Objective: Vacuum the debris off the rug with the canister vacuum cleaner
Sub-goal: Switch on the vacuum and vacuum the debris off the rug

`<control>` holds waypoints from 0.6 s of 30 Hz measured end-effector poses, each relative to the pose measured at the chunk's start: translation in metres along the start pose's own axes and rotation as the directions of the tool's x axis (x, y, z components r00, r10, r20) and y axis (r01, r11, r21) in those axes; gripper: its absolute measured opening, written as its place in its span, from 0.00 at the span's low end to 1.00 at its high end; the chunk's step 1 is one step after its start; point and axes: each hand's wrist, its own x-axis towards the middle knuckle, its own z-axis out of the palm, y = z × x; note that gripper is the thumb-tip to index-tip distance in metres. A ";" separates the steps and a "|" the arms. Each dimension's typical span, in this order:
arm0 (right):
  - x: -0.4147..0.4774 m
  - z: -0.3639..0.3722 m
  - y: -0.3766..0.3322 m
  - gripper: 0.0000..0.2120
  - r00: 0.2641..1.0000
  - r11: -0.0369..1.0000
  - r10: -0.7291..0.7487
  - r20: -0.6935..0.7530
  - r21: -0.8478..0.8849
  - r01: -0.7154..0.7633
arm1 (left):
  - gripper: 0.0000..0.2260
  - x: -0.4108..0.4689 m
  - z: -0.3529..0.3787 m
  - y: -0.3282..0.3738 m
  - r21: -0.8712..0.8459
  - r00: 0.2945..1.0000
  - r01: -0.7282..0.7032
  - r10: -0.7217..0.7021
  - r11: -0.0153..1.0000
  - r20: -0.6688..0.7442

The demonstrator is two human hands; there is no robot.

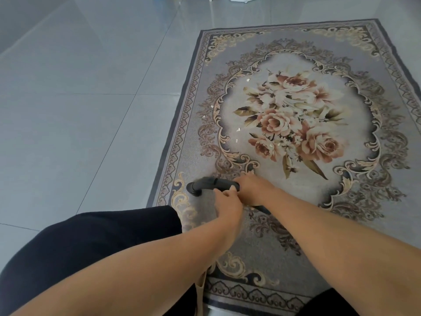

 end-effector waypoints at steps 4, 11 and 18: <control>-0.008 -0.005 0.007 0.19 1.000 0.999 -0.025 0.000 0.034 0.025 | 0.23 -0.010 -0.008 -0.002 -0.053 1.000 0.024 -0.023 0.998 0.020; -0.029 -0.001 0.041 0.21 0.998 0.999 0.021 -0.064 -0.028 -0.023 | 0.16 -0.025 -0.001 0.015 -0.137 0.983 0.175 -0.166 0.975 0.075; -0.075 -0.015 0.116 0.23 0.980 0.984 0.174 -0.092 0.039 -0.172 | 0.17 -0.021 0.053 0.036 0.029 0.910 0.249 -0.244 0.968 0.337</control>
